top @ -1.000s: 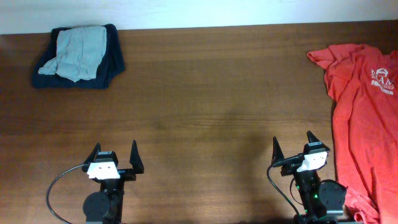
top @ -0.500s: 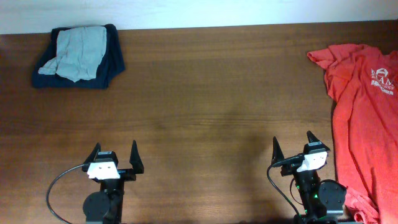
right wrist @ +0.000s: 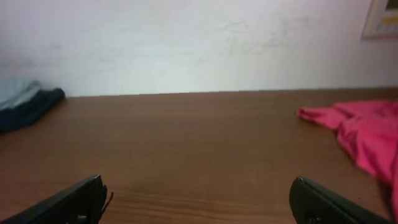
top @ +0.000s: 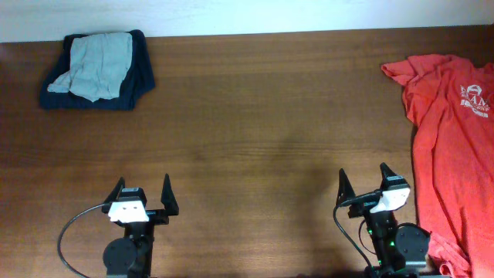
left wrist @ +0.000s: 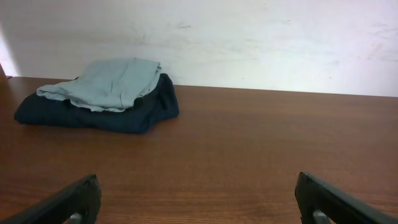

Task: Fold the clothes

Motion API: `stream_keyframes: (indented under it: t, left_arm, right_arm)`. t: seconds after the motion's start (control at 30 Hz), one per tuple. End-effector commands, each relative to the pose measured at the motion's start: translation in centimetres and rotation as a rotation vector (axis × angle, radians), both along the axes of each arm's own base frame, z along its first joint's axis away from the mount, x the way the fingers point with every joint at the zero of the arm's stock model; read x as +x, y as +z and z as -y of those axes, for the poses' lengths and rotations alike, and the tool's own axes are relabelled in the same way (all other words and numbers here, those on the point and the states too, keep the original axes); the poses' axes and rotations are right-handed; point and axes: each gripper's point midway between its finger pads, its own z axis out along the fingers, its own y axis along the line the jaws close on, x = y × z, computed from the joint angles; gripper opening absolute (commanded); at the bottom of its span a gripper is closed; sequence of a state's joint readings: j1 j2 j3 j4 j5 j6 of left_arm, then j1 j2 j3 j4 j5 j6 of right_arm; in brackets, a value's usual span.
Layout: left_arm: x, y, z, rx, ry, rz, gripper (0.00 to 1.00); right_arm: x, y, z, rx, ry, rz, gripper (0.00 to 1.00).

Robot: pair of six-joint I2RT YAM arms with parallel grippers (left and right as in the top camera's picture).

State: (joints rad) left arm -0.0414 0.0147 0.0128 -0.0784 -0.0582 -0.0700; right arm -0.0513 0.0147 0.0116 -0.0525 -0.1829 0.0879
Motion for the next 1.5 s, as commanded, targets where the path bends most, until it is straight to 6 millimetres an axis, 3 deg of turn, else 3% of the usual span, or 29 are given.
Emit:
stream_keyframes:
  t: [0.0,0.13,0.23,0.27,0.4,0.57,0.77,0.9,1.07,1.27,1.37,1.47]
  left_arm:
    - [0.0,0.0,0.0,0.018,-0.006,0.003,0.99]
    - [0.0,0.0,0.0,0.018,-0.006,0.003,0.99]
    - [0.0,0.0,0.0,0.018,-0.006,0.003,0.99]
    - [0.0,0.0,0.0,0.018,-0.006,0.003,0.99]
    - [0.0,0.0,0.0,0.018,-0.006,0.003,0.99]
    - [0.0,0.0,0.0,0.018,-0.006,0.003,0.99]
    - [0.0,0.0,0.0,0.018,-0.006,0.003,0.99]
    - [0.0,0.0,0.0,0.018,-0.006,0.003,0.99]
    - [0.0,0.0,0.0,0.018,-0.006,0.003,0.99]
    - [0.0,0.0,0.0,0.018,-0.006,0.003,0.99]
    - [0.0,0.0,0.0,0.018,-0.006,0.003,0.99]
    - [0.0,0.0,0.0,0.018,-0.006,0.003,0.99]
  right_arm:
    - [-0.1,0.2,0.5,0.156,-0.043,-0.031,0.98]
    - [-0.7,2.8,1.1,0.153,-0.075,-0.015,0.98]
    - [-1.5,6.2,2.6,0.149,-0.168,0.008,0.99]
    - [-1.8,8.2,3.2,0.145,-0.201,0.004,0.98]
    - [-0.9,11.4,3.6,0.137,-0.226,-0.049,0.98]
    - [3.4,15.4,5.0,0.021,-0.29,-0.176,0.99]
    - [11.0,19.6,6.2,-0.082,-0.29,-0.418,0.99]
    - [14.1,20.2,8.8,-0.075,-0.345,-0.549,0.99]
    - [16.2,19.4,13.4,-0.031,-0.416,-0.68,0.99]
    - [18.7,16.5,16.7,0.083,-0.374,-0.732,0.98]
    - [18.8,14.7,19.3,0.078,-0.454,-0.772,0.99]
    - [19.6,13.1,19.9,0.093,-0.447,-0.796,0.99]
